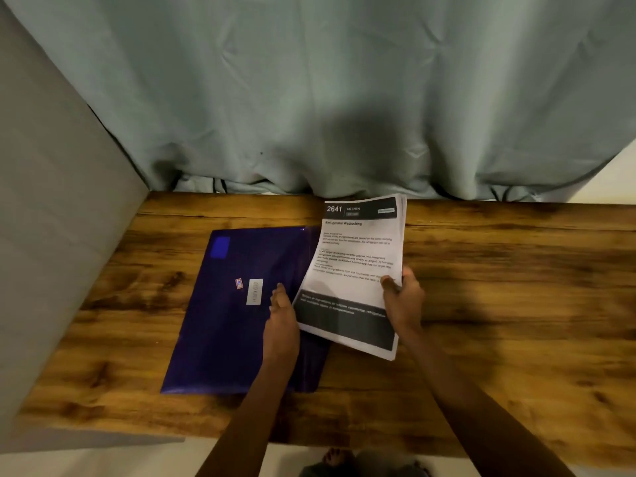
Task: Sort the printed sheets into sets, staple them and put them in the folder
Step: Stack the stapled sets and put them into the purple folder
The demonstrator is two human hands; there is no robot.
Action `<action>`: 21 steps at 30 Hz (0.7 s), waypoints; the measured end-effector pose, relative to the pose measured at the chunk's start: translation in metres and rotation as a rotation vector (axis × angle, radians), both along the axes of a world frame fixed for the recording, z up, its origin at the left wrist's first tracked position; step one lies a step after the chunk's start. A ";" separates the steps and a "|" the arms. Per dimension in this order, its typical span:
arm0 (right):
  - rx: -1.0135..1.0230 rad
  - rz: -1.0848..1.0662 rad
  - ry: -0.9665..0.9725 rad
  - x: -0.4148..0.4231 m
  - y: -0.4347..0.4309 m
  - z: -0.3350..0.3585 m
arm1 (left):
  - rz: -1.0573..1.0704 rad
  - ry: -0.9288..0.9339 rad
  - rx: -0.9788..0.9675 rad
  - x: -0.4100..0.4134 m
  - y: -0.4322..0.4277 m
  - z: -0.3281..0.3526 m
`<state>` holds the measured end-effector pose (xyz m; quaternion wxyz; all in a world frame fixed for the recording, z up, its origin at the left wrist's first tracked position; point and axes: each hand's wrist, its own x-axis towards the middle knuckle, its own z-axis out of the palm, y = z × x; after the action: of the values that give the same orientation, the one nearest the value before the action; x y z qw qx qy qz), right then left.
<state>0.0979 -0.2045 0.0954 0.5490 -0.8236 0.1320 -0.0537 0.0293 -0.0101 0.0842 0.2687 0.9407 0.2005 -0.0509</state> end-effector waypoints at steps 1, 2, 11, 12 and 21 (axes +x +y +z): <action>-0.004 0.001 0.013 -0.001 0.005 0.000 | 0.006 -0.006 0.001 0.000 0.000 0.002; -0.009 0.006 0.030 -0.002 0.010 0.000 | 0.012 -0.006 -0.003 0.000 -0.001 0.004; -0.035 0.072 0.244 -0.011 0.034 -0.003 | 0.047 0.019 -0.028 0.004 -0.003 0.011; -0.026 0.077 0.265 -0.011 0.035 -0.004 | 0.056 0.011 -0.052 0.004 -0.003 0.013; -0.042 0.145 0.358 -0.016 0.056 -0.003 | 0.024 -0.095 -0.054 0.005 -0.005 0.014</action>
<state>0.0823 -0.1486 0.0928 0.5021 -0.8385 0.1669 0.1305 0.0342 -0.0151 0.0986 0.3037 0.9321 0.1973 -0.0086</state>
